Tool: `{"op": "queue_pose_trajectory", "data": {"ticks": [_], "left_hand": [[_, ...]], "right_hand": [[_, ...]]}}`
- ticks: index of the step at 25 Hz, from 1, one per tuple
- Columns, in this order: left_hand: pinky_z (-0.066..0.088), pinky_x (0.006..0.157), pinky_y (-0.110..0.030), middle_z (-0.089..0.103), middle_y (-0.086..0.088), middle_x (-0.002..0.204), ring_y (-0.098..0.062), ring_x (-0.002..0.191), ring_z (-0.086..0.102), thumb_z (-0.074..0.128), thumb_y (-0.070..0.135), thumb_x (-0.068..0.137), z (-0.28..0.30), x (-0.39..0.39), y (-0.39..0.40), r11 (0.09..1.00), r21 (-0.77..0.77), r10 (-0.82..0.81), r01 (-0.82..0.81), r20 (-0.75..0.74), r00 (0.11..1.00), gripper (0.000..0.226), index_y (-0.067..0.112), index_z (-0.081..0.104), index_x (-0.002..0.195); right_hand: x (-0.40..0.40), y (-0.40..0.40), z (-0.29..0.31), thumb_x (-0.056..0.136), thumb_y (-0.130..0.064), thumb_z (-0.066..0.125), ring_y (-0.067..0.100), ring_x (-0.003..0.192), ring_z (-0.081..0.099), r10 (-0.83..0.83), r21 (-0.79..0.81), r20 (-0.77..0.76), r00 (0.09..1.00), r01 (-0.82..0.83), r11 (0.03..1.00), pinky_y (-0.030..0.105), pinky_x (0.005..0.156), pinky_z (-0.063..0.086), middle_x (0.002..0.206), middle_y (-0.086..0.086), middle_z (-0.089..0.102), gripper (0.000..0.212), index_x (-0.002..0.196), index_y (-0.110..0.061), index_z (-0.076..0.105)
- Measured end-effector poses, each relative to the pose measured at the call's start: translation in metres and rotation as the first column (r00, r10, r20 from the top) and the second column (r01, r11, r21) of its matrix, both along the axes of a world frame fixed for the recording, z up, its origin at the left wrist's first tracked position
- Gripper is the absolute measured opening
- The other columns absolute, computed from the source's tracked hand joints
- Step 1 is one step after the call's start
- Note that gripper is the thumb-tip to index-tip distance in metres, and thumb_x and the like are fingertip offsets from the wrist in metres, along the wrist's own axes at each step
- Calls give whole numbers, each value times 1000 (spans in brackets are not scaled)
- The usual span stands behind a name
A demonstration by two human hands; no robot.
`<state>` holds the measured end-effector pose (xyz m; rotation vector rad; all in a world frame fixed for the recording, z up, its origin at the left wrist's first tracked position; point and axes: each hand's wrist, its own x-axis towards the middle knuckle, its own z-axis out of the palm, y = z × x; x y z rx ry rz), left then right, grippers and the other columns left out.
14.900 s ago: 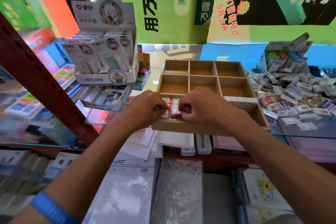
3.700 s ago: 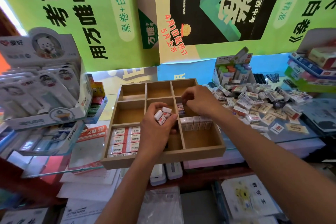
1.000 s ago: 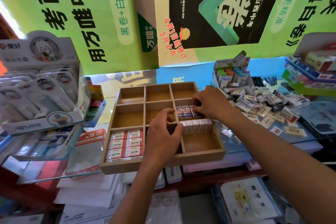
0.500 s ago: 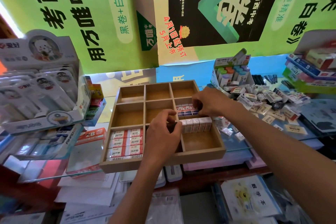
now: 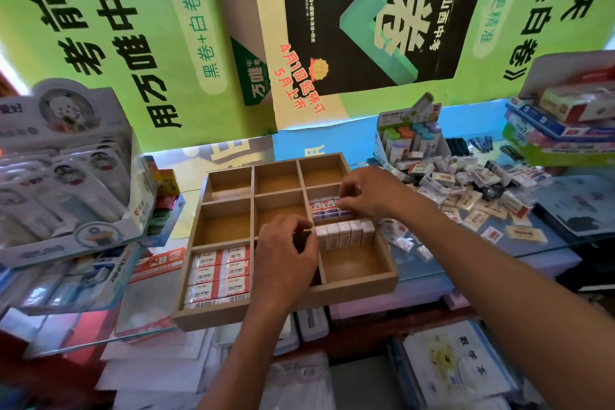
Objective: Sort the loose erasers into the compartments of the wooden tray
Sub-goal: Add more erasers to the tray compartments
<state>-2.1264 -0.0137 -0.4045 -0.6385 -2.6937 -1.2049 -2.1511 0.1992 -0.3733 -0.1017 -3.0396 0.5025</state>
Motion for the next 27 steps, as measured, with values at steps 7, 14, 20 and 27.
{"op": "queue_pose_trajectory", "data": {"ticks": [7, 14, 20, 27], "left_hand": [[18, 115, -43, 46, 9, 142, -14, 135, 33, 46, 48, 99, -6, 3, 8, 931, -363, -41, 30, -21, 999, 36, 36, 44, 133], [14, 119, -58, 48, 0, 147, -28, 139, 39, 27, 60, 93, -4, 4, 13, 887, -460, -6, 36, 68, 998, 52, 36, 42, 137], [38, 103, -60, 65, -9, 127, -38, 117, 56, 39, 61, 92, 0, 9, 20, 873, -485, 42, -45, -18, 999, 52, 27, 56, 127], [40, 92, -40, 63, -11, 117, -30, 108, 54, 56, 21, 88, 14, 51, 99, 972, -233, -100, 13, -368, 924, 27, 11, 64, 113]], "right_hand": [[90, 22, -16, 89, -9, 65, 1, 77, 56, -240, -333, -462, 854, 83, 939, 13, 71, 45, 94, -7, 67, 13, 98, -16, 70], [178, 77, -62, 76, 4, 50, 7, 90, 52, -289, -319, -471, 833, 144, 937, 15, 78, 40, 95, -6, 63, 33, 95, -16, 68], [206, 149, -53, 86, 2, 60, 10, 75, 61, -580, -604, -406, 706, 269, 750, 22, 62, 47, 86, -8, 67, 24, 90, -20, 68], [201, 227, -63, 91, -5, 60, 23, 85, 59, -744, -765, -117, 658, 418, 490, 24, 61, 44, 94, -2, 61, 17, 102, -17, 61]]}}
